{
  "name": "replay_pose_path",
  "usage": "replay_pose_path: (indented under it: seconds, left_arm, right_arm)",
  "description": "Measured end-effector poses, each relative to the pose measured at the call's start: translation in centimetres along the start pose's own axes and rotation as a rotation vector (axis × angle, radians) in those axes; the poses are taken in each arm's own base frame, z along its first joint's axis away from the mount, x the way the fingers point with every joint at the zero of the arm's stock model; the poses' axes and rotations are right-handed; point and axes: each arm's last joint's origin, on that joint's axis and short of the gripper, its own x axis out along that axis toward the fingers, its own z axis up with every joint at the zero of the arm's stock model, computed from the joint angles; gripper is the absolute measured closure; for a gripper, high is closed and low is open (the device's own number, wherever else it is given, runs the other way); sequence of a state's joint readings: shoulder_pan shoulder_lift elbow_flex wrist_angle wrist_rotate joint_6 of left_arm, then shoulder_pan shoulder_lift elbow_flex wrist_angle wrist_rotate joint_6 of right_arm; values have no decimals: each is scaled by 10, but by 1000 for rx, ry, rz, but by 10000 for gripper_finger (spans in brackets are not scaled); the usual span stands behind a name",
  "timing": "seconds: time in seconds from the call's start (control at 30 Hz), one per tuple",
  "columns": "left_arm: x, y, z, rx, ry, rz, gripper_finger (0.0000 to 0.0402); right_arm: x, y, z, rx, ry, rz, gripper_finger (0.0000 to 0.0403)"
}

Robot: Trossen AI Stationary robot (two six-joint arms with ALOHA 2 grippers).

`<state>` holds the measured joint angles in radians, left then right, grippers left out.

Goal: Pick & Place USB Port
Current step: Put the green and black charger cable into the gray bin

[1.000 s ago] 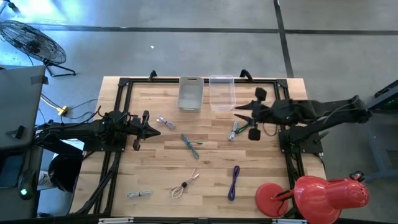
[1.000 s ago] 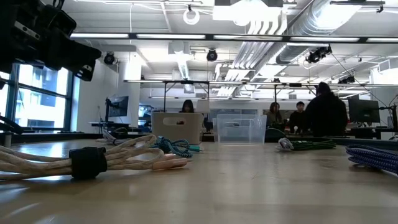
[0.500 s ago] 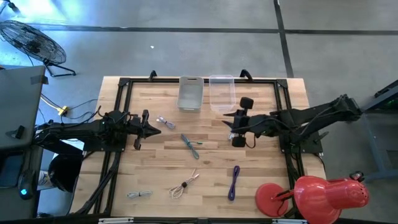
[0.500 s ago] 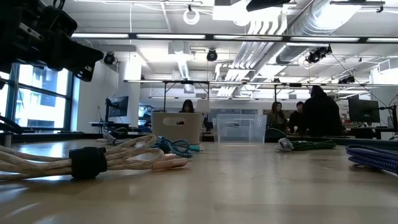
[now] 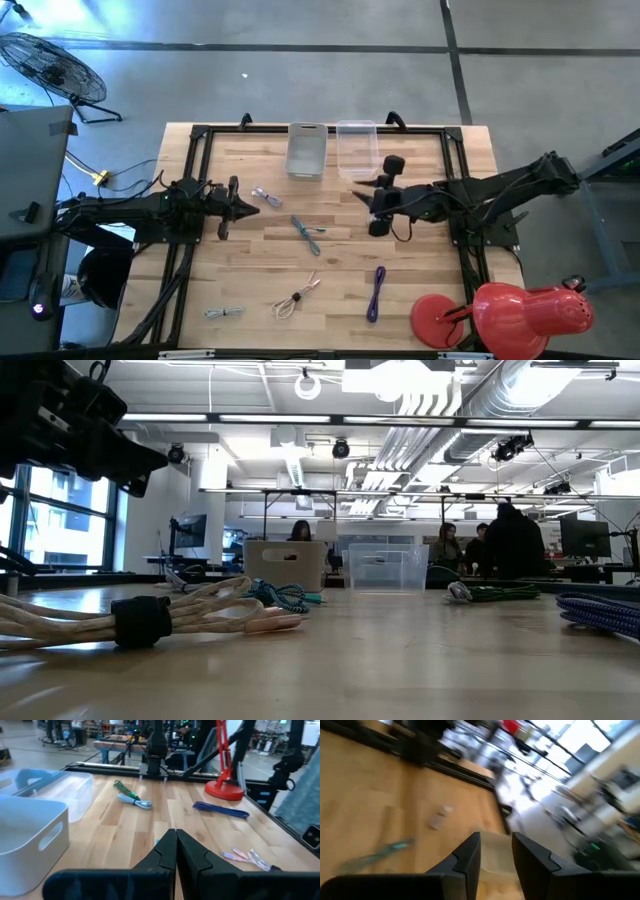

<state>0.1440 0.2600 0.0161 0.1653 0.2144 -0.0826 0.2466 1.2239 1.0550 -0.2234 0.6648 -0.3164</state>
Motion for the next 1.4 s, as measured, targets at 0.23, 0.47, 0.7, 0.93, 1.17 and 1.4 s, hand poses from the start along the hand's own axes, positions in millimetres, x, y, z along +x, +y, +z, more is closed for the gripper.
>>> replay_pose_path:
  seconds: [0.23, 0.47, 0.7, 0.93, 1.17, 1.4]
  left_arm:
    - [0, -1, -1, 3, 13, -20, 401]
    - [0, -1, -1, 22, 14, -33, 395]
    - [0, -1, -1, 53, 13, -29, 381]
    - [0, -1, -1, 90, 12, -30, 367]
    - [0, -1, -1, 139, 12, -48, 338]
    - [0, -1, -1, 209, 4, -39, 296]
  right_arm:
    - [-8, -1, 1, -38, 78, -101, 274]
    - [-29, -15, 17, 22, 151, -156, 206]
    - [-42, -27, 13, 89, 277, -116, 161]
    - [-40, -18, -9, 124, 455, 84, 158]
    - [-38, -10, -29, 166, 582, 141, 158]
    - [-30, -6, -56, 179, 726, 165, 158]
